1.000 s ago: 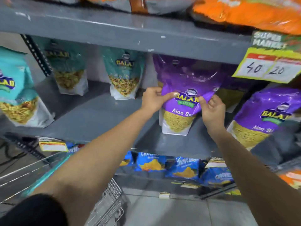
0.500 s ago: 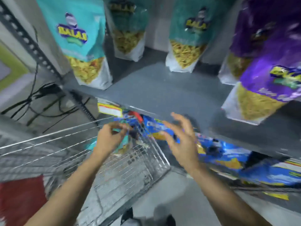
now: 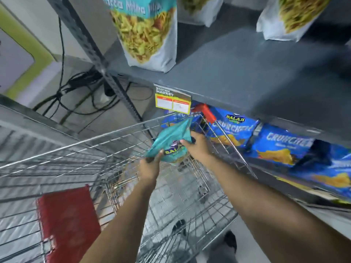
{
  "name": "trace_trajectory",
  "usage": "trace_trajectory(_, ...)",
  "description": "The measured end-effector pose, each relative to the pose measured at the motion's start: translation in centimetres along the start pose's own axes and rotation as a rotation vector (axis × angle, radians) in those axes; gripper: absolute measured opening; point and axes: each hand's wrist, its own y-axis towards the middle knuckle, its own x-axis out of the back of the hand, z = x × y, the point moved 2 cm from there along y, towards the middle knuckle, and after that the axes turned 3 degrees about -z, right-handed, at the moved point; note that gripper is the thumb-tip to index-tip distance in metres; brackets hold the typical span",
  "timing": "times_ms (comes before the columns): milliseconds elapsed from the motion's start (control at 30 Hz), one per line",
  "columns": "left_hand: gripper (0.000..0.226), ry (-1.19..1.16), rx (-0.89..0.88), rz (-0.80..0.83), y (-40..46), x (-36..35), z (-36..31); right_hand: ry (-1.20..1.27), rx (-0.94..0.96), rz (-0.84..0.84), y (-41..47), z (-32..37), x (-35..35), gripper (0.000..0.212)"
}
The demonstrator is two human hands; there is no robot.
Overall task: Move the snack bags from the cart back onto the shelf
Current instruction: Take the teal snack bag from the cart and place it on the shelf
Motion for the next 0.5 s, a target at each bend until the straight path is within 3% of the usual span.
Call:
trace_trajectory(100, 0.021, -0.036, -0.088, -0.064, -0.9, 1.2, -0.6, 0.073, 0.03, -0.054, -2.2, 0.8, 0.7, 0.015)
trace_trajectory(200, 0.009, -0.051, -0.175, -0.034, -2.0, 3.7, -2.1, 0.145, 0.095, -0.047, -5.7, 3.7, 2.6, 0.017)
trace_trajectory(300, 0.056, -0.06, -0.356, -0.038, -3.5, 6.9, -5.7, 0.241, 0.22, -0.102, -9.7, 7.9, 6.0, 0.015)
trace_trajectory(333, 0.059, -0.079, -0.424, -0.028, -4.6, 7.7, -7.5, 0.278, 0.252, -0.132, -11.2, 9.6, 7.6, 0.016)
trace_trajectory(433, 0.034, -0.184, -0.597, 0.001, -8.7, 9.1, -13.4, 0.386, 0.328, -0.203, -14.7, 13.8, 12.4, 0.024)
trace_trajectory(500, 0.02, -0.264, -0.727, 0.033, -11.6, 9.1, -18.0, 0.437, 0.378, -0.248, -16.3, 16.6, 15.9, 0.018)
